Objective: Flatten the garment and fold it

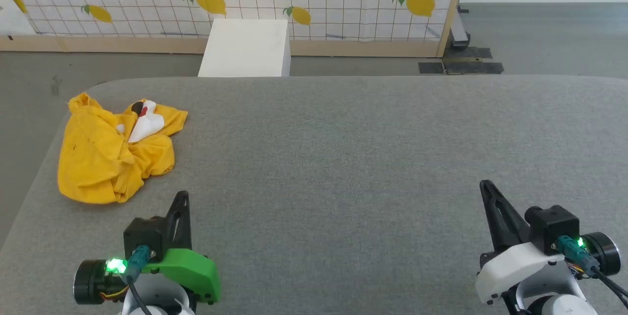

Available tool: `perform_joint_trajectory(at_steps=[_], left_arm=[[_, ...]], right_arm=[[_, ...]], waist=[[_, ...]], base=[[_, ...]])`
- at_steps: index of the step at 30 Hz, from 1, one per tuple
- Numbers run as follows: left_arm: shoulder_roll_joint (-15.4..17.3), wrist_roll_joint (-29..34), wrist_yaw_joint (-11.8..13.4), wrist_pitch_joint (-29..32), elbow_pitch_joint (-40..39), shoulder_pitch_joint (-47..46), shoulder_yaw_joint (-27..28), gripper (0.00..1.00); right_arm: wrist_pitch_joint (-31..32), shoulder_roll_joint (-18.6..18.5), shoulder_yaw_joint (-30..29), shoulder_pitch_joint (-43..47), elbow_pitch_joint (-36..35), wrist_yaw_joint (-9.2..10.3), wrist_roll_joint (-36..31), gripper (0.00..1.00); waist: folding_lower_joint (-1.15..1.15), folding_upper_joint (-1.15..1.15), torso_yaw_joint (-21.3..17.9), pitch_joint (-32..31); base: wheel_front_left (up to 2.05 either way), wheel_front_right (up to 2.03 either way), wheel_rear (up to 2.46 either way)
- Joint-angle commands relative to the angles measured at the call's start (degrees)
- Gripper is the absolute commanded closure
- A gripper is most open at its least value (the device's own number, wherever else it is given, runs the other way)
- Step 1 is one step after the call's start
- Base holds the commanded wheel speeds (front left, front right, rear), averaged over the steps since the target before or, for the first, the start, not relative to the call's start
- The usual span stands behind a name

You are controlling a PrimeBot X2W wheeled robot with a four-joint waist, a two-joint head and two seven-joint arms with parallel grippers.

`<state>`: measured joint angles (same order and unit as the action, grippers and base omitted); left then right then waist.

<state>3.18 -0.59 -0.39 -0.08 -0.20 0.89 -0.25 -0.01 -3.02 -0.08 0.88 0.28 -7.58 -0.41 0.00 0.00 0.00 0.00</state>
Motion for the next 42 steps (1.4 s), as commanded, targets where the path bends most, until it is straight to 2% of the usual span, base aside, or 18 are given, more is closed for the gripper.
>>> perform_joint_trajectory(at_steps=[1, 26, 27, 42], left_arm=[[-0.3, 0.6, 0.4, 0.1, 0.2, -0.9, 0.2, 1.00], [-0.3, 0.6, 0.4, 0.1, 0.2, -0.9, 0.2, 1.00], [0.0, 0.0, 0.0, 0.0, 0.0, 0.0, 0.0, 0.00], [0.0, -0.9, -0.3, -1.3, -0.2, 0.7, 0.1, 0.00]], right_arm=[[0.0, 0.1, 0.1, -0.9, -0.3, 0.09, 0.4, 1.00], [0.0, 0.1, 0.1, -0.9, -0.3, 0.09, 0.4, 1.00], [0.0, 0.0, 0.0, 0.0, 0.0, -0.01, 0.0, 0.00], [-1.3, 0.0, -1.6, 0.1, 0.5, 0.00, 1.3, 0.00]], waist=[[0.00, 0.00, 0.0, 0.0], [0.00, 0.00, 0.0, 0.0], [0.00, 0.00, 0.0, 0.0], [0.00, 0.00, 0.1, 0.0]], base=[[0.00, 0.00, 0.00], [0.00, 0.00, 0.00], [0.00, 0.00, 0.00], [0.00, 0.00, 0.00]])
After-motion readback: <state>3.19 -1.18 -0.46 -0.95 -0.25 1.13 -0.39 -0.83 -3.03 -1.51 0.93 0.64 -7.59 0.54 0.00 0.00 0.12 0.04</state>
